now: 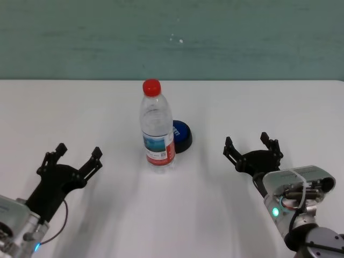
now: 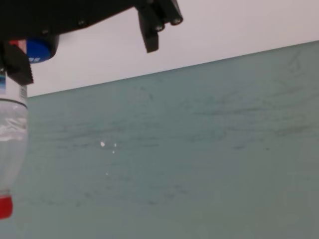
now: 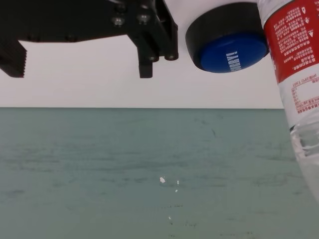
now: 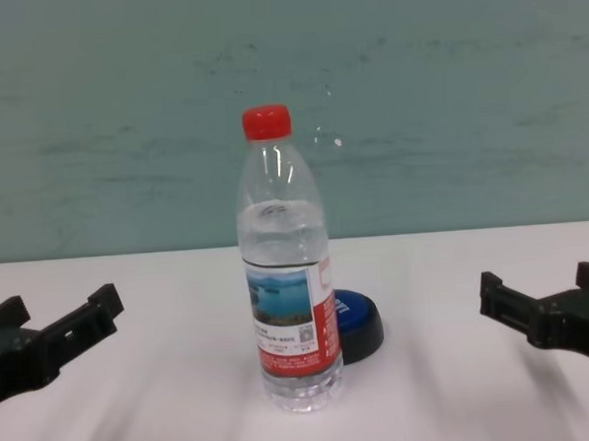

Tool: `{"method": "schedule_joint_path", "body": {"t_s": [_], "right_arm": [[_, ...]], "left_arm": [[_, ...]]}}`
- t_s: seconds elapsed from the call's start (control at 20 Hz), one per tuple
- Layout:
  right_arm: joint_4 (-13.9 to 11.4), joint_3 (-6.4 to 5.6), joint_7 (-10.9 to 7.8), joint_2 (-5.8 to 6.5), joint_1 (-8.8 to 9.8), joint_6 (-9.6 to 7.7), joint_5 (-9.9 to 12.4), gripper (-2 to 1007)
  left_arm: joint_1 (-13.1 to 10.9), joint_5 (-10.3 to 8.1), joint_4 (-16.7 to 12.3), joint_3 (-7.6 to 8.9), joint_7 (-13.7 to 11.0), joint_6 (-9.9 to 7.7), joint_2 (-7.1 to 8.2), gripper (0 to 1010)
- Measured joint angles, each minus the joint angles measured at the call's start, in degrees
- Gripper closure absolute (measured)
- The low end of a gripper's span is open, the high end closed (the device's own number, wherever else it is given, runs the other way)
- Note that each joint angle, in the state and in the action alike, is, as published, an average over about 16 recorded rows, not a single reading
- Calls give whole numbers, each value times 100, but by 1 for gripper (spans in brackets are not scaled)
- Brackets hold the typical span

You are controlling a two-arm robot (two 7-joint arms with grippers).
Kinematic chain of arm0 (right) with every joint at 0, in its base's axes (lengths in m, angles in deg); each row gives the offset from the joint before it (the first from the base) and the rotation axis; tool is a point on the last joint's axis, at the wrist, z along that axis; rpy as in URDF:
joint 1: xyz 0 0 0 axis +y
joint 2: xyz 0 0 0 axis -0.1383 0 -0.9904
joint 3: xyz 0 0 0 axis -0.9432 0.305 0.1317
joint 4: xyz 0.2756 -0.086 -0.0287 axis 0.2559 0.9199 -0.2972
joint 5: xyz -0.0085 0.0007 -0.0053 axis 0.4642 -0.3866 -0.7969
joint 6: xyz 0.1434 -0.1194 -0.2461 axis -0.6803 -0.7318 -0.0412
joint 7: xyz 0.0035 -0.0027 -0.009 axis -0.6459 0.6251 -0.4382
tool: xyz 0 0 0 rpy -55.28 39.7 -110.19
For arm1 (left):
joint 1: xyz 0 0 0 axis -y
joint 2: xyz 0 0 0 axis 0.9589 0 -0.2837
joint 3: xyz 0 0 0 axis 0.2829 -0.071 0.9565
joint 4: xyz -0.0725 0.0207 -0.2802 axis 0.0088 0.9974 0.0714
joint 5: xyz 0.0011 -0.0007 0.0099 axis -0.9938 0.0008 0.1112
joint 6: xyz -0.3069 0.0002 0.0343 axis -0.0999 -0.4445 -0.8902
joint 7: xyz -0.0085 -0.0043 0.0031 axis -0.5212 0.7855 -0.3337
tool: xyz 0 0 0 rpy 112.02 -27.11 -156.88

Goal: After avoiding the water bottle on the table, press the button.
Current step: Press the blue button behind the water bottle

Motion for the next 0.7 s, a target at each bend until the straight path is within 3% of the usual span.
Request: {"method": "schedule_joint_path", "body": {"t_s": [0.7], "right_arm": [[0,0,0,0,0,0,0,1]], "left_arm": [[-123,-29,-57,-115,-141,185,100,0]]}}
